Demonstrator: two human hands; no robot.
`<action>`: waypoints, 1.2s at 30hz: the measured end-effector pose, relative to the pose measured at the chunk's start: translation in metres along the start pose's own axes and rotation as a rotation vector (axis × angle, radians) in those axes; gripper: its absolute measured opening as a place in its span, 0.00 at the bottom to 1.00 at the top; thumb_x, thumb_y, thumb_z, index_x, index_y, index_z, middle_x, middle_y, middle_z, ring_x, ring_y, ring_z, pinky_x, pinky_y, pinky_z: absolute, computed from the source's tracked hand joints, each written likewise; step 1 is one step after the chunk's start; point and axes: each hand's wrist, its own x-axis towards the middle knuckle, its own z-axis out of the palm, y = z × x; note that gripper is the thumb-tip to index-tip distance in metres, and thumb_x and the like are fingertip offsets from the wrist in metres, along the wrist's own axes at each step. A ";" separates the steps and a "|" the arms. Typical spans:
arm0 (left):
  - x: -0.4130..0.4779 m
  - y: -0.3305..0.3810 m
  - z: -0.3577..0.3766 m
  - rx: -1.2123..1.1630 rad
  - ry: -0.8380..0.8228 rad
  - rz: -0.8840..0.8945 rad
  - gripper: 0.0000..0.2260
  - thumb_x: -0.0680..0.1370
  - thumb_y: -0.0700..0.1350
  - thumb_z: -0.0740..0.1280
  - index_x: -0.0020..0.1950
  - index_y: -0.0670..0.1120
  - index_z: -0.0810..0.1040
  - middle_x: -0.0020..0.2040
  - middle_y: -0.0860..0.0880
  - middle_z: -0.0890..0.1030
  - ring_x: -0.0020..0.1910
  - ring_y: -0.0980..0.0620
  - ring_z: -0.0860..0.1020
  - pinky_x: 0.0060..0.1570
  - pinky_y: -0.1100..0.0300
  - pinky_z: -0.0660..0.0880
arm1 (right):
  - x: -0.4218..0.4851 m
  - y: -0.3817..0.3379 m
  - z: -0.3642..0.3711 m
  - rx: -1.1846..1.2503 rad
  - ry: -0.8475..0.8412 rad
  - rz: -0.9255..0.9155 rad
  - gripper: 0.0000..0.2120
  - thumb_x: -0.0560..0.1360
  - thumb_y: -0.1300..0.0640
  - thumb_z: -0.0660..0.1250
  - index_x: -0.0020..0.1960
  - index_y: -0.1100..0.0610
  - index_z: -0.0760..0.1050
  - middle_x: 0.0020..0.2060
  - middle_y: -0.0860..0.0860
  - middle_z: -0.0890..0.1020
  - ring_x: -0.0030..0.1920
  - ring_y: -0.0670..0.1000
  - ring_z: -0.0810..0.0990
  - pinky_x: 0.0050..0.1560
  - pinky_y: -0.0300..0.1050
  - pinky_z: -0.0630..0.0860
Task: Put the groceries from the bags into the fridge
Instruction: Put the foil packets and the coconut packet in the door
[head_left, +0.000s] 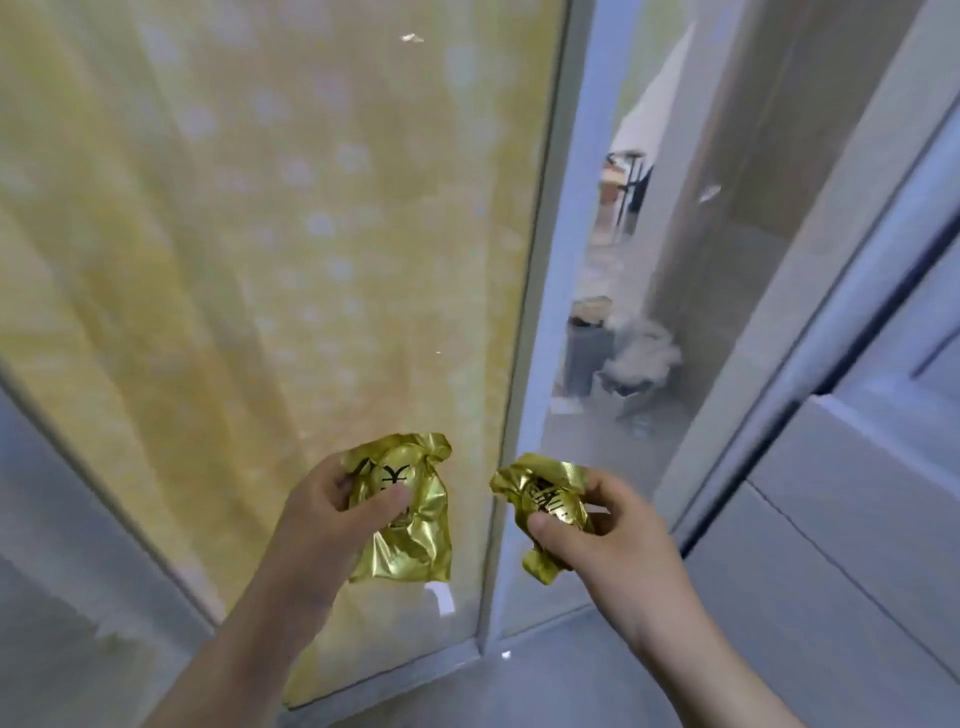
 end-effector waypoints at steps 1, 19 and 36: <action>0.000 0.000 0.023 -0.001 -0.050 0.006 0.23 0.57 0.49 0.76 0.51 0.46 0.81 0.42 0.46 0.85 0.40 0.48 0.84 0.39 0.53 0.78 | -0.007 0.002 -0.023 0.006 0.059 0.002 0.16 0.65 0.55 0.78 0.52 0.48 0.81 0.43 0.48 0.86 0.43 0.55 0.85 0.51 0.59 0.81; -0.021 0.018 0.330 -0.122 -1.004 -0.006 0.21 0.56 0.40 0.75 0.48 0.41 0.80 0.42 0.40 0.85 0.34 0.49 0.84 0.27 0.63 0.79 | -0.136 0.013 -0.240 0.064 1.003 0.118 0.22 0.59 0.48 0.76 0.53 0.47 0.82 0.43 0.50 0.86 0.42 0.54 0.86 0.52 0.57 0.81; -0.056 0.011 0.454 -0.135 -1.586 -0.067 0.24 0.53 0.54 0.76 0.46 0.45 0.83 0.43 0.42 0.85 0.43 0.40 0.84 0.44 0.47 0.79 | -0.184 -0.013 -0.245 -0.104 1.605 0.186 0.12 0.69 0.58 0.77 0.49 0.47 0.80 0.42 0.40 0.85 0.42 0.43 0.83 0.44 0.38 0.80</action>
